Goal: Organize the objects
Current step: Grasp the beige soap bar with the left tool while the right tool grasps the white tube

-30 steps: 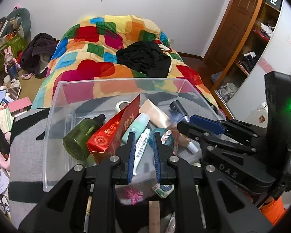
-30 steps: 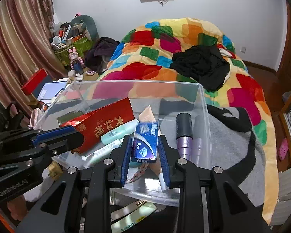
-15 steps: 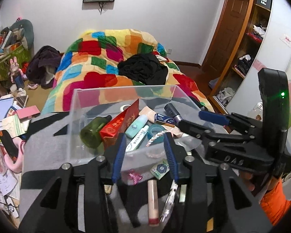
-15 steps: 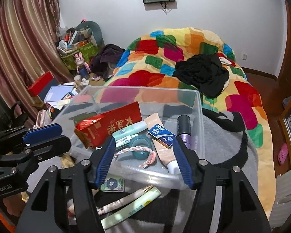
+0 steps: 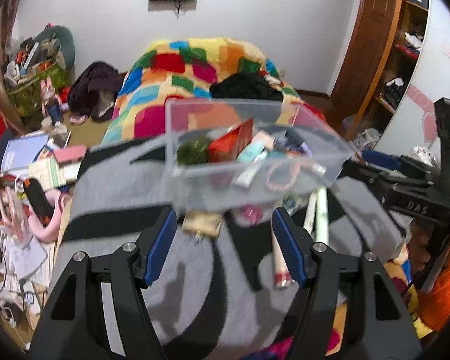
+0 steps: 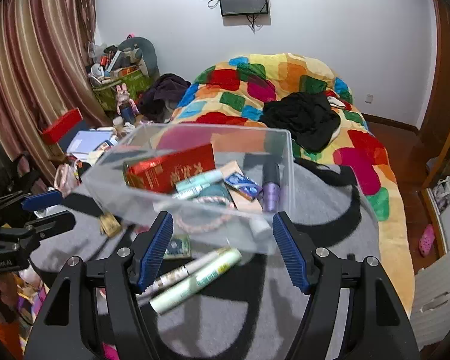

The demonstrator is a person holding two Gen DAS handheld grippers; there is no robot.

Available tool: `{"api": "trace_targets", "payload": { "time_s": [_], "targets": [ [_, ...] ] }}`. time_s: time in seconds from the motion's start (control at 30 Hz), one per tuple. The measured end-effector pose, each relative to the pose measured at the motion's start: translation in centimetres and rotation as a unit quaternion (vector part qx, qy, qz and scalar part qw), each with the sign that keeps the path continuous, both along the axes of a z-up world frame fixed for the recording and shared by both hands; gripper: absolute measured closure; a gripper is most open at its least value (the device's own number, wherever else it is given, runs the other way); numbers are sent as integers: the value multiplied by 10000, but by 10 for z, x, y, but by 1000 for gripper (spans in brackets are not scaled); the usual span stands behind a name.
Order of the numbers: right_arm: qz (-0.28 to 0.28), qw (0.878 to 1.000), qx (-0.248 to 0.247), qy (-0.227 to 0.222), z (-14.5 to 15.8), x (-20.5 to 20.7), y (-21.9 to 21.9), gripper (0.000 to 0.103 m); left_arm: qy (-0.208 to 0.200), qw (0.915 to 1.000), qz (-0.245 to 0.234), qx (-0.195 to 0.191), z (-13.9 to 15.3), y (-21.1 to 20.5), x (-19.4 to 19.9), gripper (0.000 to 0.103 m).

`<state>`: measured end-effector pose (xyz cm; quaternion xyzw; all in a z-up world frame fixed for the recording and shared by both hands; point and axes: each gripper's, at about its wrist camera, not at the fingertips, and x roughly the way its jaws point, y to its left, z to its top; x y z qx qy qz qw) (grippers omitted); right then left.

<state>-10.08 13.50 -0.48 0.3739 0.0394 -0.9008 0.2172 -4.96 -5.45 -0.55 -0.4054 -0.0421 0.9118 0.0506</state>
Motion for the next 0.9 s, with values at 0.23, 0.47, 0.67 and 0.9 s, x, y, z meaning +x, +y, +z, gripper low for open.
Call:
{"api": "trace_targets", "payload": {
  "time_s": [0.23,0.47,0.67,0.9],
  "targets": [
    [-55,9983,-45,-585,-34,4,8,37,-501,9986,141,-37,-39,-12,4,37],
    [-21,9946,-137,-1028,-60,7,8,37,-751,9963,373,171,-59,-24,-20,37],
    [-53,9940,-212,-1073,-60,7,9,36,-799,9965,220,56,-60,-14,-40,37],
    [-84,9894,-591,-1327,-58,-1,12,36,-809,9962,232,-206,-64,-3,-53,37]
  ]
}}
